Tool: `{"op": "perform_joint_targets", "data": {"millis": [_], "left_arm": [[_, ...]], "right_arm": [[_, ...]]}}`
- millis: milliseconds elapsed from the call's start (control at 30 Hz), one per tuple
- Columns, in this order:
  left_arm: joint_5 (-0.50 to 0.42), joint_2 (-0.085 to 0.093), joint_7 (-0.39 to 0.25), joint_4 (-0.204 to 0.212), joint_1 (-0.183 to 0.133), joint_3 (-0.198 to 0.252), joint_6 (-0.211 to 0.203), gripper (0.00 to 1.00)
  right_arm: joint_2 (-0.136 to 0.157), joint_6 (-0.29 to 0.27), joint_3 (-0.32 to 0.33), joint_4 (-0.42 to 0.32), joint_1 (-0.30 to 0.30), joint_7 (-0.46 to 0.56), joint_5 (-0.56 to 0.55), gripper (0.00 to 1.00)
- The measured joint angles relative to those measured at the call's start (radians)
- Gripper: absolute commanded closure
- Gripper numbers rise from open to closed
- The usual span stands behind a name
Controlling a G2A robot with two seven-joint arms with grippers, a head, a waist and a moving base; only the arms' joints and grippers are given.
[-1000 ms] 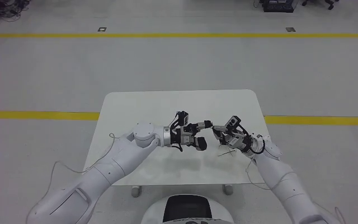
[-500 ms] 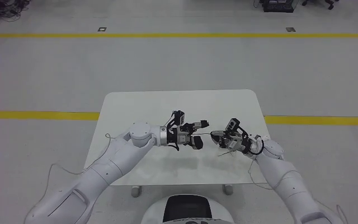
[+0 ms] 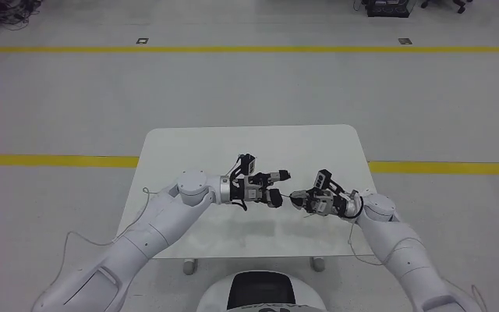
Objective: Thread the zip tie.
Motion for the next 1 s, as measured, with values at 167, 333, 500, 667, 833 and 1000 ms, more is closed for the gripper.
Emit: {"op": "perform_joint_targets", "data": {"millis": [167, 333, 500, 667, 833, 1000], "left_arm": [[0.002, -0.001, -0.008, -0.008, 0.003, 0.002, 0.003, 0.33], [0.007, -0.004, -0.017, -0.006, 0.000, 0.007, 0.007, 0.33], [0.012, -0.008, -0.022, -0.003, -0.002, 0.014, 0.010, 0.33], [0.012, -0.011, -0.028, 0.001, -0.004, 0.019, 0.011, 0.38], [0.014, -0.013, -0.035, 0.006, -0.008, 0.021, 0.011, 0.55], [0.016, -0.015, -0.042, 0.011, -0.010, 0.023, 0.012, 0.56]], "right_arm": [[0.000, 0.002, -0.008, -0.004, -0.001, -0.007, -0.007, 1.00], [-0.002, -0.008, -0.014, -0.006, -0.001, -0.008, 0.005, 1.00], [-0.002, -0.019, -0.015, -0.007, -0.001, 0.001, 0.016, 1.00], [-0.001, -0.031, -0.018, -0.011, -0.002, 0.023, 0.025, 1.00], [-0.001, -0.036, -0.024, -0.010, 0.001, 0.036, 0.019, 1.00], [0.000, -0.044, -0.024, -0.010, 0.001, 0.032, 0.024, 1.00]]}}
